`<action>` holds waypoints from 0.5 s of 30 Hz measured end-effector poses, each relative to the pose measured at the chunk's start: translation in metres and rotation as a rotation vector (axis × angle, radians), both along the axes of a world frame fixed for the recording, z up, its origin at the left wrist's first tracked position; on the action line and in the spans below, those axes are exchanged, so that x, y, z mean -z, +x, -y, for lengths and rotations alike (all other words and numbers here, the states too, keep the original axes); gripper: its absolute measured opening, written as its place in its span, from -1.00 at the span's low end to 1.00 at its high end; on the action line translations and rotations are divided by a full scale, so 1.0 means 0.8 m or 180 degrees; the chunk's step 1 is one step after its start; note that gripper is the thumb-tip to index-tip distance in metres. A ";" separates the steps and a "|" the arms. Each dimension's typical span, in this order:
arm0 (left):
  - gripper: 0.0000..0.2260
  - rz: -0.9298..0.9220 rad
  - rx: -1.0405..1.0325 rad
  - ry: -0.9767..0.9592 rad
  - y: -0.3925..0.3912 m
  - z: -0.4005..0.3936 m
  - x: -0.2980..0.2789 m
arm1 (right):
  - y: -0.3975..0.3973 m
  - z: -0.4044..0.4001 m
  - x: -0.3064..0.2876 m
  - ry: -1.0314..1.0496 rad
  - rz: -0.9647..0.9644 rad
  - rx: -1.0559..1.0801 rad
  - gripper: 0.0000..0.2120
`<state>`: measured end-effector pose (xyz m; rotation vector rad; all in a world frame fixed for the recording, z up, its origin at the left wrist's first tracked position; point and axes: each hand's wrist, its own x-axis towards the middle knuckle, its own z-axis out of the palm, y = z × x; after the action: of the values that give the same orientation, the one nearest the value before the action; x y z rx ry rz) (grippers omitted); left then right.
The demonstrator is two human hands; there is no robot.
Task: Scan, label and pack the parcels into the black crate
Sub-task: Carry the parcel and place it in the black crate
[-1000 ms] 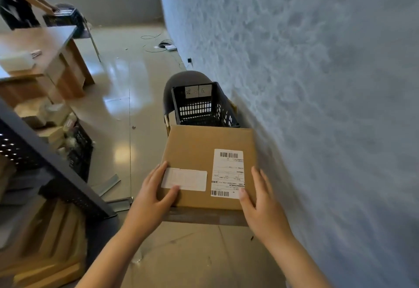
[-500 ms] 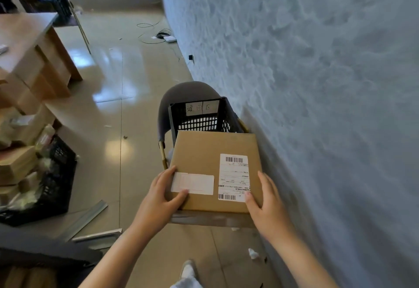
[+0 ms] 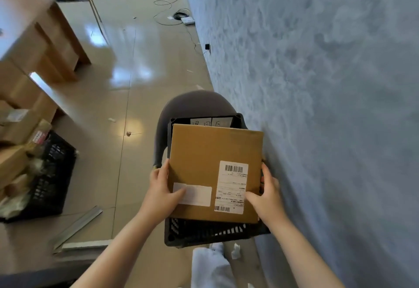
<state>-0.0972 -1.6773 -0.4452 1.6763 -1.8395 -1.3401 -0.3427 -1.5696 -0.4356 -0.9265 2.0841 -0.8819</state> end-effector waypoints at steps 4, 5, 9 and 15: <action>-0.30 -0.0182 -0.0320 0.0291 -0.040 0.041 0.018 | -0.049 0.062 0.020 0.0055 0.0342 0.0004 -0.34; -0.33 -0.0233 -0.0402 0.0323 -0.048 0.048 0.024 | -0.058 0.075 0.026 0.0053 0.0495 0.0039 -0.38; -0.42 -0.0437 -0.0694 0.0521 -0.080 0.074 0.042 | -0.080 0.123 0.045 0.0175 0.1134 0.0253 -0.54; -0.30 -0.0797 -0.1498 0.1253 -0.114 0.122 0.083 | -0.098 0.192 0.093 0.0415 0.1949 0.0743 -0.45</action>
<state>-0.1884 -1.7748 -0.5116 1.8649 -1.0019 -1.6649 -0.4208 -1.7232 -0.5097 -0.2869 1.6987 -0.9839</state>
